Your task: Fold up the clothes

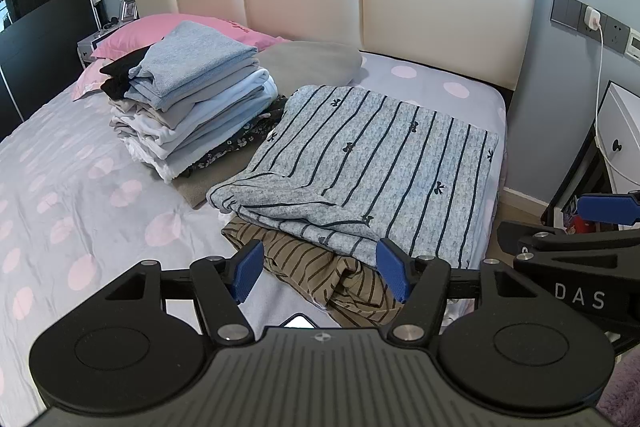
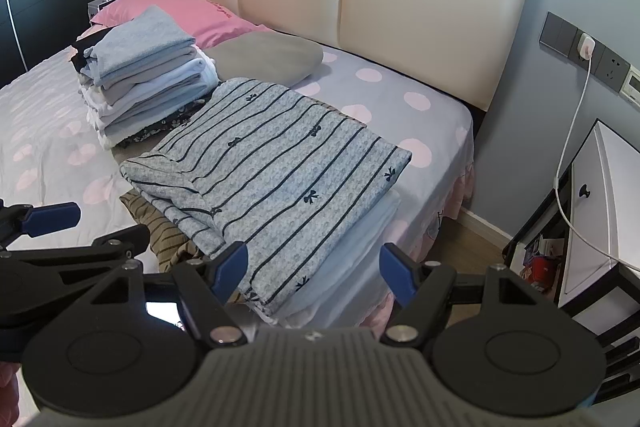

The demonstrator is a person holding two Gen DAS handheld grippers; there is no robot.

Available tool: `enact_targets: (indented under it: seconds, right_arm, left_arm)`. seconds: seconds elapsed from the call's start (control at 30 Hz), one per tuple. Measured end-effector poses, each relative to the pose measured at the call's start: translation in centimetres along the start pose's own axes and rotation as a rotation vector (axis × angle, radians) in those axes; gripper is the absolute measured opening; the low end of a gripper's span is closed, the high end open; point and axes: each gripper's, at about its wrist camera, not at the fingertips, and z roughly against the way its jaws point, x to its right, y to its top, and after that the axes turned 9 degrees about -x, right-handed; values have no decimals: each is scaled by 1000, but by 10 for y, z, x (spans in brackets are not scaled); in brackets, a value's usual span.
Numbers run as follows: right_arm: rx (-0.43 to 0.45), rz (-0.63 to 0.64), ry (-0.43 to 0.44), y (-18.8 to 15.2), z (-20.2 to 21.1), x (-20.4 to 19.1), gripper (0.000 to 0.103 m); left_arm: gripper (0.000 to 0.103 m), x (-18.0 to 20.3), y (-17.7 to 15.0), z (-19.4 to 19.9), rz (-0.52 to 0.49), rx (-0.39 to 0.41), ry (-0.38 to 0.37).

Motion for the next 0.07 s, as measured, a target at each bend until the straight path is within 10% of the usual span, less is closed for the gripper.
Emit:
enact_targets:
  seconds: [0.07]
  right_arm:
    - [2, 0, 4, 0, 0, 0, 75]
  left_arm:
    - [57, 0, 0, 1, 3, 0, -3]
